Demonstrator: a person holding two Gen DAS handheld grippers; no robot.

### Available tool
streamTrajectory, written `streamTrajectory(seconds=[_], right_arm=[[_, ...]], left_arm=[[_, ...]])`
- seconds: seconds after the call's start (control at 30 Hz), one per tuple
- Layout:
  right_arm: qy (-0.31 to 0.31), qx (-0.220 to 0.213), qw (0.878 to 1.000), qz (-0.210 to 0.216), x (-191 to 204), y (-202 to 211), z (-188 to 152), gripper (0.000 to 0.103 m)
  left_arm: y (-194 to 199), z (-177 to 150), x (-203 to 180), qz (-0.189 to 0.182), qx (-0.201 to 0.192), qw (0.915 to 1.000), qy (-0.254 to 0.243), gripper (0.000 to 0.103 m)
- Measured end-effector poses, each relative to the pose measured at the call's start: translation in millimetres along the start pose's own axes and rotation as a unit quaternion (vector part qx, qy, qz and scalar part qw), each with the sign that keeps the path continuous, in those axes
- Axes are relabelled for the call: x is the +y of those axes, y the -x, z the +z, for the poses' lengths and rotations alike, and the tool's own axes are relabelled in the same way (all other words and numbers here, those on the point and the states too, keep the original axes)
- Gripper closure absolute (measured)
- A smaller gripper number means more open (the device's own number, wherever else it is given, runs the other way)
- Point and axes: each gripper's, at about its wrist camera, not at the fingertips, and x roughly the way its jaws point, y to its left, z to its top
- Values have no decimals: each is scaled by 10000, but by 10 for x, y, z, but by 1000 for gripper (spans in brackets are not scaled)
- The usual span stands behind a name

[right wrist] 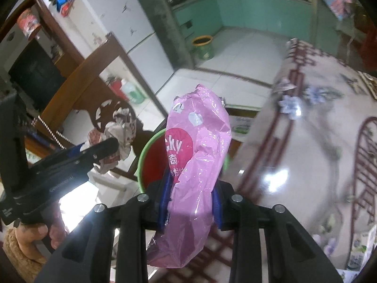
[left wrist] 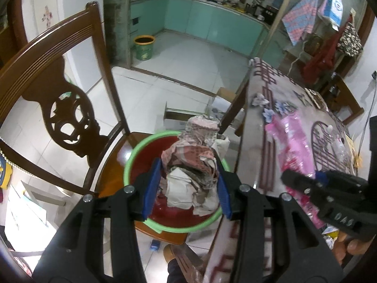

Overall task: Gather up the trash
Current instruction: 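Carry both items to the red bucket and open both tools to drop them, then move both tools back over the table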

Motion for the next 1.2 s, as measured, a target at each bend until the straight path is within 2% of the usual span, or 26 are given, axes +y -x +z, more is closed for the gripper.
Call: streamTrajectory(seconds=[0.17, 0.27, 0.43, 0.53, 0.57, 0.67, 1.0, 1.2], right_arm=[[152, 181, 9997, 55, 154, -234, 94, 71], [179, 224, 9996, 74, 196, -339, 151, 63], [159, 238, 9996, 35, 218, -420, 200, 62], [130, 195, 9997, 3, 211, -417, 209, 42], [103, 137, 9998, -28, 192, -391, 202, 39], [83, 90, 9999, -89, 169, -349, 204, 39], [-30, -174, 9997, -182, 75, -9, 110, 38], [-148, -404, 9988, -244, -11, 288, 14, 36]], left_arm=[[-64, 41, 198, 1, 64, 9999, 152, 60], [-99, 54, 261, -2, 93, 9998, 183, 60], [-150, 59, 307, -29, 136, 9997, 208, 60], [-154, 67, 310, -38, 114, 9997, 226, 53], [-153, 71, 311, -50, 100, 9996, 243, 50], [-159, 74, 310, -37, 85, 9996, 262, 43], [-94, 62, 224, -56, 4, 9996, 262, 36], [-6, 48, 2, -166, -70, 9997, 181, 32]])
